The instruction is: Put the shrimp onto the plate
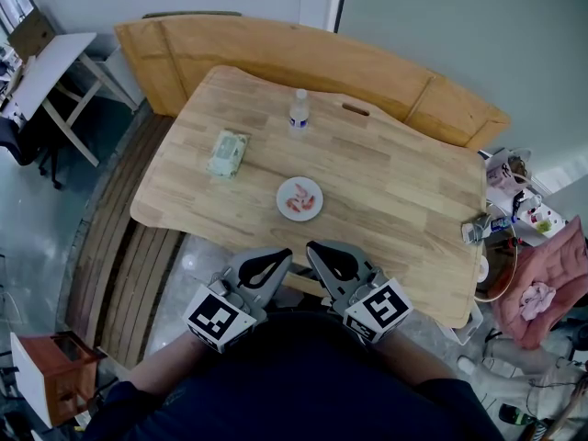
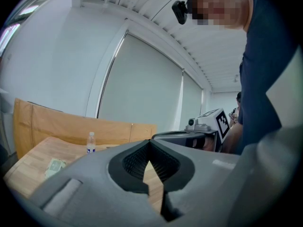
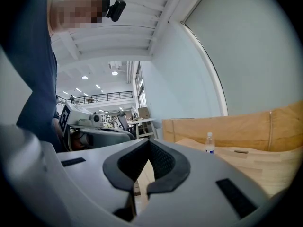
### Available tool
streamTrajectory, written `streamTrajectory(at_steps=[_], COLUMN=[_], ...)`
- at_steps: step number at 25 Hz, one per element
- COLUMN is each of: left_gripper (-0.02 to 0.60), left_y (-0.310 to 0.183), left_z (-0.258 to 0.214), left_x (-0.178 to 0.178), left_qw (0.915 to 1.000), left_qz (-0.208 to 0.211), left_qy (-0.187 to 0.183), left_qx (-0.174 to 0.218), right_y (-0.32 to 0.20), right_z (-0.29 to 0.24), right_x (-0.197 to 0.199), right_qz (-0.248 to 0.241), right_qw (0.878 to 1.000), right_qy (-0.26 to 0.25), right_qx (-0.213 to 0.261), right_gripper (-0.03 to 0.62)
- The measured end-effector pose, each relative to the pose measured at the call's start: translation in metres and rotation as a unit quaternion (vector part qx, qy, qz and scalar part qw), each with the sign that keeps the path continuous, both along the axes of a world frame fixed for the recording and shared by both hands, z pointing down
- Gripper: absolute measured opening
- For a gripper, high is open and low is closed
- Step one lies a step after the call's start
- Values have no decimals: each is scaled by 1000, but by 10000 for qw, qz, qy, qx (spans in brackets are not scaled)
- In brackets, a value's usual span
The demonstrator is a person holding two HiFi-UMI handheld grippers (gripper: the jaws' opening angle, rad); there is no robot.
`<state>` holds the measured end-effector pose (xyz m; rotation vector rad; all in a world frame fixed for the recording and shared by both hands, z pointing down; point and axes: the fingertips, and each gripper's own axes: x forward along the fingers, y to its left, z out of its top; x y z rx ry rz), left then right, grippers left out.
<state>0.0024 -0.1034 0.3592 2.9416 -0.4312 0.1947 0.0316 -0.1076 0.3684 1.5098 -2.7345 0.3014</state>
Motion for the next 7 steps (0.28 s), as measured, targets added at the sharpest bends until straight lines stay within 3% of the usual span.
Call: streamTrajectory(at_steps=[7], left_gripper=[5], left_y=[3], left_z=[1], left_x=[0], left_qw=[10000], left_qz=[-34], left_qy=[16], left_qx=[-66], right_y=[1], right_z=[1], right_x=[1], right_qz=[8], right_qw=[10000], right_qy=[42], right_qx=[36], right_gripper=[9])
